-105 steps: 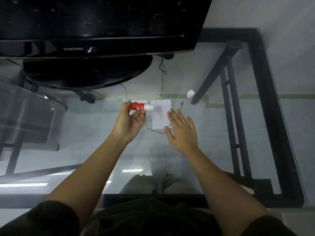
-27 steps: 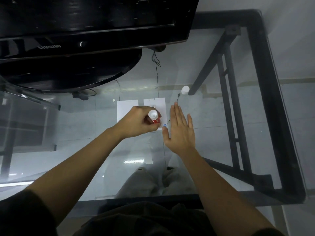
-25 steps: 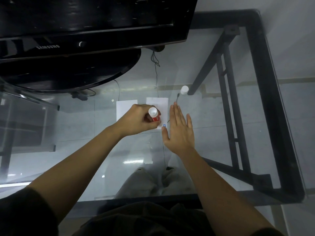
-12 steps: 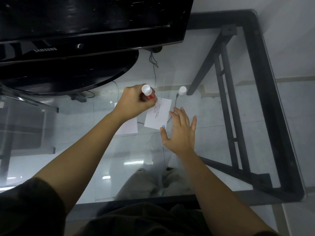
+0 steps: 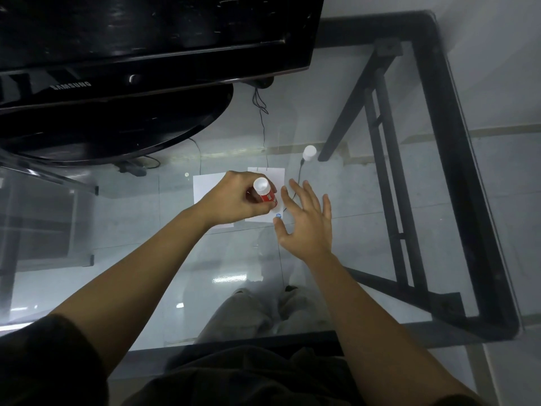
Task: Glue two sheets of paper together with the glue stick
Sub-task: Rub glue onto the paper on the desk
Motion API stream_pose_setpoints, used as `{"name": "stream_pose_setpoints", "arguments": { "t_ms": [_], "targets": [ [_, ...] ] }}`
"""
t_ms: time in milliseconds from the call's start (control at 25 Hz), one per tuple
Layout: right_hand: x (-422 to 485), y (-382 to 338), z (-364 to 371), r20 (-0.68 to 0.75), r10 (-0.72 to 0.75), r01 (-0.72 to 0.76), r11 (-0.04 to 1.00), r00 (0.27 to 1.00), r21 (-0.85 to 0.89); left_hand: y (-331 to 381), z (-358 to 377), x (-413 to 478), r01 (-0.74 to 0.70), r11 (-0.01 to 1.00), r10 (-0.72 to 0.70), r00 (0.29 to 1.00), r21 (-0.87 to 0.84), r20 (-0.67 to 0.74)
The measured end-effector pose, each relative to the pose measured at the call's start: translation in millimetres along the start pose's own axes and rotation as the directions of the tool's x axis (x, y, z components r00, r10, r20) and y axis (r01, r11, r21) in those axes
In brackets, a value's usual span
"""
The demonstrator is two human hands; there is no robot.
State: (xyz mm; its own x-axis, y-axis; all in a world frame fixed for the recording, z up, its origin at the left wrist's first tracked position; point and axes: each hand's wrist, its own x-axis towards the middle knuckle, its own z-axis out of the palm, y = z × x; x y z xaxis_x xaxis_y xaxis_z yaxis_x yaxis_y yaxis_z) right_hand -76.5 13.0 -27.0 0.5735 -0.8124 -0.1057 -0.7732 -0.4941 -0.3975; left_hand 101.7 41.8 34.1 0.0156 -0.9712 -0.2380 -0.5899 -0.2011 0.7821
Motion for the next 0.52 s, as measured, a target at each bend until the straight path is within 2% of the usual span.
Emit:
{"name": "stream_pose_setpoints", "arguments": {
  "t_ms": [160, 360, 520],
  "targets": [
    [3, -1, -5, 0.032, 0.019, -0.021, 0.998, 0.999, 0.067, -2, -1, 10, 0.023, 0.998, -0.023, 1.0, 0.05, 0.003],
    [6, 0, -9, 0.114, 0.034, -0.043, 0.996, 0.993, 0.078, -5, -8, 25, 0.087, 0.994, -0.077, 0.988, 0.072, -0.133],
    [7, 0, -8, 0.115, 0.148, -0.152, 0.988, 0.982, 0.033, -6, -19, 35, 0.14, 0.99, -0.127, 0.955, 0.031, -0.269]
  ]
}}
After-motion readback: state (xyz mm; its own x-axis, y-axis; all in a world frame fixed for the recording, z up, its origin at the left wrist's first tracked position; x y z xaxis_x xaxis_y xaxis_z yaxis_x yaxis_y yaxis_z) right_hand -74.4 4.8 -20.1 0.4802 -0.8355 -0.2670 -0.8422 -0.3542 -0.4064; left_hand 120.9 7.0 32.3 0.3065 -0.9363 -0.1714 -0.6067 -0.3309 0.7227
